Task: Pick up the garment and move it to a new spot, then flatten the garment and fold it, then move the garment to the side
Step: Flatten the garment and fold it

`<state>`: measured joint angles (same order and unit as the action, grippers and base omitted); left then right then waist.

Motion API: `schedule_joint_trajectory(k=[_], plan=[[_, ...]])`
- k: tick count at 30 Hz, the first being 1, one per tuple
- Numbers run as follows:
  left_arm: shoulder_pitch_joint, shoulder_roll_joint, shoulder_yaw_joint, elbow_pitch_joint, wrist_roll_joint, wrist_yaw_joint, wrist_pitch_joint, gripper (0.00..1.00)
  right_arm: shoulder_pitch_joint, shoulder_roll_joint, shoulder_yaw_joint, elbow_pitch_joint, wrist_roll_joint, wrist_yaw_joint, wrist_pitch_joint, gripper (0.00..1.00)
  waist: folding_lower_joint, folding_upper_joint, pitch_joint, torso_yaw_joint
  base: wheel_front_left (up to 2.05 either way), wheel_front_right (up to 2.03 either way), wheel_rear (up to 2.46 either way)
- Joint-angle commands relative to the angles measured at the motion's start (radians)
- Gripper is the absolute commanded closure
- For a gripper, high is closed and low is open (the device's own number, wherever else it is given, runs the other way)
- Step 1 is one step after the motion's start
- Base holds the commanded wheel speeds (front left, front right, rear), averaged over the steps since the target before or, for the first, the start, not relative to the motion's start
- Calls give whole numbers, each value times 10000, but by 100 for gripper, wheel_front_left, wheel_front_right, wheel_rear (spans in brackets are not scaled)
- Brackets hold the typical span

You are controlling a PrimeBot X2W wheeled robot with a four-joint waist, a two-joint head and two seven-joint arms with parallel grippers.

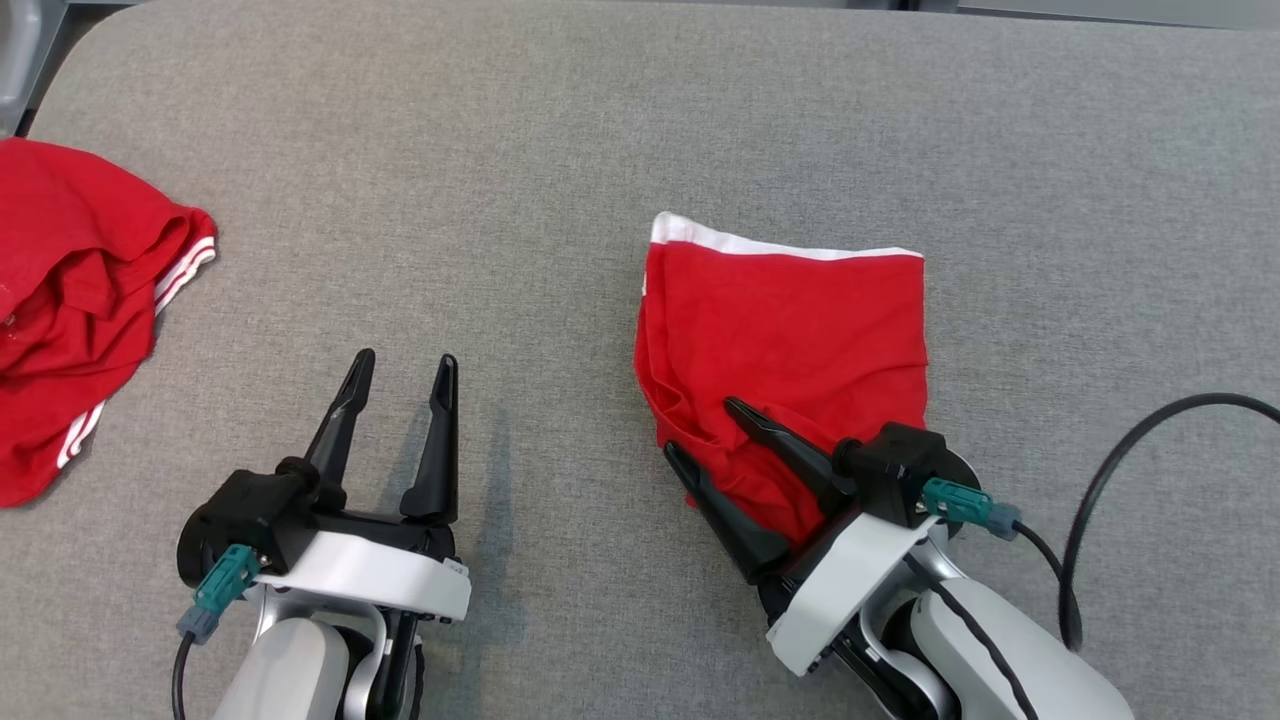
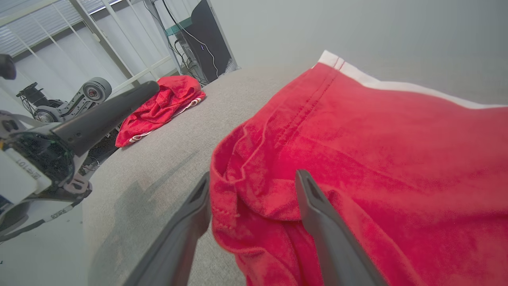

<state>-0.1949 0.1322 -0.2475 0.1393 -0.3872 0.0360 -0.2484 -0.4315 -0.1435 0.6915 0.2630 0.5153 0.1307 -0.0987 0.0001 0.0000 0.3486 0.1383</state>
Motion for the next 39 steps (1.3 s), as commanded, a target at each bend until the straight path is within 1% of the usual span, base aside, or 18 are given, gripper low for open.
schedule_joint_trajectory(k=[1,4,11,15,19,20,24,29,33,39], plan=[[-212,39,33,36,59,0,-63,0,-110,-61,64,-111,-39,3,-108,0,-1,0,-25,-38,0,0,0],[-183,44,38,71,62,24,-69,0,-73,-139,101,-319,-131,3,-233,0,-1,0,-86,-106,0,0,0],[-82,107,67,103,39,70,-97,0,197,-246,-391,-1081,-416,3,-473,0,-1,0,-231,-271,0,0,0],[-26,174,86,93,32,136,-93,0,533,-369,-1337,-1514,-686,3,-534,0,-1,0,-358,-390,0,0,0],[53,262,124,31,18,179,-66,0,1018,-444,-2665,-1802,-959,3,-494,0,-1,0,-478,-497,0,0,0],[115,319,166,-3,0,224,-51,0,1300,-468,-3360,-1932,-1128,3,-462,0,-1,0,-540,-557,0,0,0],[237,390,211,-119,-33,304,-12,0,1858,-432,-4694,-2187,-1384,3,-416,0,-1,0,-644,-661,0,0,0],[384,547,287,-270,-54,404,57,0,2543,-300,-6067,-2694,-1727,3,-320,0,-1,0,-771,-786,0,0,0],[463,635,327,-389,-87,474,93,0,2886,-174,-6596,-2996,-1921,3,-149,0,-1,0,-850,-869,0,0,0],[577,671,288,-523,-95,549,164,0,3129,21,-6797,-3322,-2027,3,4,0,-1,0,-923,-931,0,0,0]])
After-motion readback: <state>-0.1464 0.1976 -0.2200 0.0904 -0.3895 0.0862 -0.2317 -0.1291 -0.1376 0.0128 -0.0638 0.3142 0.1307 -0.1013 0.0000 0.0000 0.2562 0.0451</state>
